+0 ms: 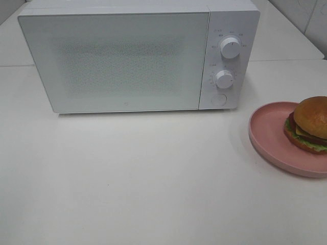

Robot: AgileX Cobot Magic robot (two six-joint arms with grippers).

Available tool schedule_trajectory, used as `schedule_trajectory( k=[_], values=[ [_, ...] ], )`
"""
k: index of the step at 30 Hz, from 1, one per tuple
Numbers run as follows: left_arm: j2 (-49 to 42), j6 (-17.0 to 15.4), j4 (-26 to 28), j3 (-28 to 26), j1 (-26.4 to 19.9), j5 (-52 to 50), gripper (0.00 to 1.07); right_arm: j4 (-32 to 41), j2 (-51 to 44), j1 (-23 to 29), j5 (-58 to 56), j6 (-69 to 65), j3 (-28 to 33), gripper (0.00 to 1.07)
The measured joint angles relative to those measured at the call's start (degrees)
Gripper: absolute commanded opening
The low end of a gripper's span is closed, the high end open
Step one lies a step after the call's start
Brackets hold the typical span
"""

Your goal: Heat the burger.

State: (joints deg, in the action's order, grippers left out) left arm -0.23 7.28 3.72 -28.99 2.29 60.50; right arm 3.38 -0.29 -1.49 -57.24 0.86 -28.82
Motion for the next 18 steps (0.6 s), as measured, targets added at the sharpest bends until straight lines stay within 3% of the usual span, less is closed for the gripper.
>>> schedule_trajectory(
  k=[18],
  values=[
    [0.0,0.0,0.0,0.0,0.0,0.0,0.0,0.0,0.0,2.2,0.0,0.0,0.0,0.53]
  ],
)
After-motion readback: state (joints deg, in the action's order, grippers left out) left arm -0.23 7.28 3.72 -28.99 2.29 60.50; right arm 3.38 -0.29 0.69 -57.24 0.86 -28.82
